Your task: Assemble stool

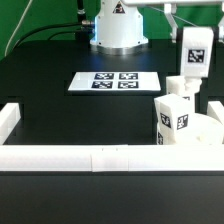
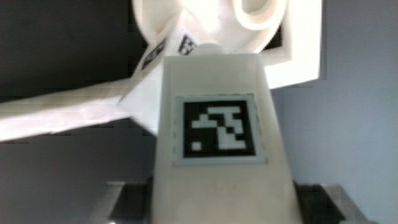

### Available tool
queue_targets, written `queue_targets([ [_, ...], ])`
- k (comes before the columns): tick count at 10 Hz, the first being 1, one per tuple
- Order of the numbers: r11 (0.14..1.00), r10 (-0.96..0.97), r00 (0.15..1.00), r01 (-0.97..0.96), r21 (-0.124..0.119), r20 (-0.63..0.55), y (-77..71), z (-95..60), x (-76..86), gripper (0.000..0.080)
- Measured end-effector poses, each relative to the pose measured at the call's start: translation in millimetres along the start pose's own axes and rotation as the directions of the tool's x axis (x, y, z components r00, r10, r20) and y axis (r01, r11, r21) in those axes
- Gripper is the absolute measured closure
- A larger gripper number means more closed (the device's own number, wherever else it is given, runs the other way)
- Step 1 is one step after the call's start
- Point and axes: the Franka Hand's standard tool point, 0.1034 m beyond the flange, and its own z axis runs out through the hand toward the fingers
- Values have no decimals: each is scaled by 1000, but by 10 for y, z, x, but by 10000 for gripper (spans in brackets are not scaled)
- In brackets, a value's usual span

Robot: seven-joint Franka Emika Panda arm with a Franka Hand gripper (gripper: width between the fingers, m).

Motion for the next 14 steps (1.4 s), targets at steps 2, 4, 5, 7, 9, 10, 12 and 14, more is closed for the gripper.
queue_targets([
  [2, 1000, -3, 1000, 3, -6, 8, -61, 73, 0, 462],
  [4, 1000, -3, 1000, 3, -6, 8, -59, 76, -2, 462],
  [5, 1000, -3, 1000, 3, -6, 8, -60, 77, -5, 462],
  [7, 1000, 3, 1000, -3, -7, 7, -175, 143, -85, 462],
  [9, 1000, -10, 1000, 10, -11, 10, -267, 244, -94, 462],
  [10, 1000, -11, 1000, 11, -15, 14, -260, 289, -109, 462],
  [12, 1000, -16, 1000, 17, -24, 25, -256, 386, -164, 462],
  [14, 999, -19, 999, 20, -29, 31, -251, 442, -181, 462],
])
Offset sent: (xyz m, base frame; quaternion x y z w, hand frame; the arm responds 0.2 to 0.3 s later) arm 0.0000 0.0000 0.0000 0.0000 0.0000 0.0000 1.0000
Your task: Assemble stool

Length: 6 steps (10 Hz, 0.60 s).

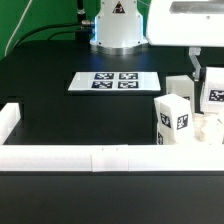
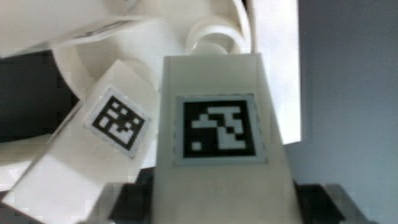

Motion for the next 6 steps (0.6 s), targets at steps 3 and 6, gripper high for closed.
queue_targets([
  [3, 1000, -5, 1000, 5, -4, 3, -12, 67, -16, 462],
  [6, 1000, -13, 1000, 13, -6, 14, -56, 125, -77, 462],
])
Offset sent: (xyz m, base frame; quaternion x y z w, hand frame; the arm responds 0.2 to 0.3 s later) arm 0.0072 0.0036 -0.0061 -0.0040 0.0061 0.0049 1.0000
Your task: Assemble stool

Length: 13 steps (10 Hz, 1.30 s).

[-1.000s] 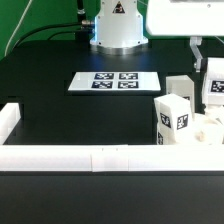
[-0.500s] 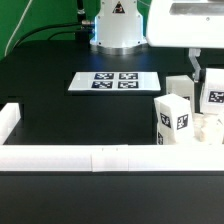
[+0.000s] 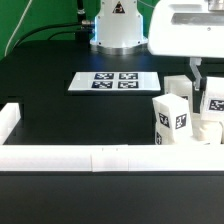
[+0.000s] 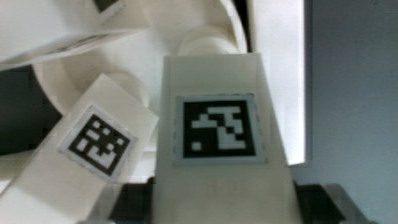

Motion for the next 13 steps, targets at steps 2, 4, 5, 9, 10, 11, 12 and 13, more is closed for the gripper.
queue_targets([
  [2, 1000, -5, 1000, 5, -2, 1, -24, 32, -26, 462],
  [4, 1000, -4, 1000, 4, 2, -27, -41, 35, -25, 462],
  [5, 1000, -5, 999, 5, 2, -35, -42, 34, -28, 462],
  [9, 1000, -10, 999, 10, -2, -33, -1, 49, -61, 462],
  [10, 1000, -8, 999, 8, 0, -37, -13, 52, -67, 462],
  [11, 1000, -9, 999, 9, 3, -47, -31, 53, -70, 462],
  [12, 1000, -10, 999, 11, 3, -53, -35, 54, -69, 462],
  [13, 1000, -8, 997, 8, 7, -71, -38, 58, -65, 462],
])
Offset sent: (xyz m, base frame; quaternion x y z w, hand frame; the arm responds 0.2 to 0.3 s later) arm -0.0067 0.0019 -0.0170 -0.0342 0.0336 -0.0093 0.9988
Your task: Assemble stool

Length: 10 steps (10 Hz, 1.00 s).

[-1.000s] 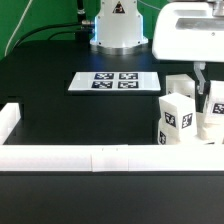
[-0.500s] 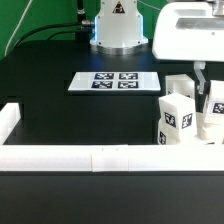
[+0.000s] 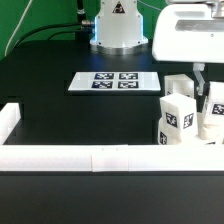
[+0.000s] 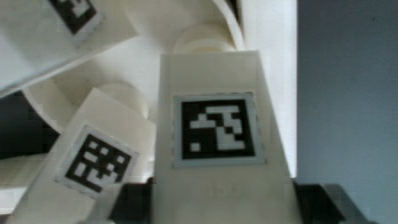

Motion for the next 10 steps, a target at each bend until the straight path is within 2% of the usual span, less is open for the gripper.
queue_targets([
  [2, 1000, 1, 999, -1, 3, -44, -2, 4, 15, 462],
  [5, 1000, 1, 999, -1, 3, -45, 2, 3, 18, 462],
  [6, 1000, 1, 999, -1, 3, -45, 2, 4, 18, 284],
  [7, 1000, 1, 999, -1, 3, -45, 2, 4, 18, 284],
  [8, 1000, 1, 999, -1, 3, -45, 2, 4, 17, 192],
  [9, 1000, 1, 999, -1, 3, -45, 1, 4, 17, 158],
  [10, 1000, 1, 999, -1, 3, -45, 1, 4, 17, 158],
])
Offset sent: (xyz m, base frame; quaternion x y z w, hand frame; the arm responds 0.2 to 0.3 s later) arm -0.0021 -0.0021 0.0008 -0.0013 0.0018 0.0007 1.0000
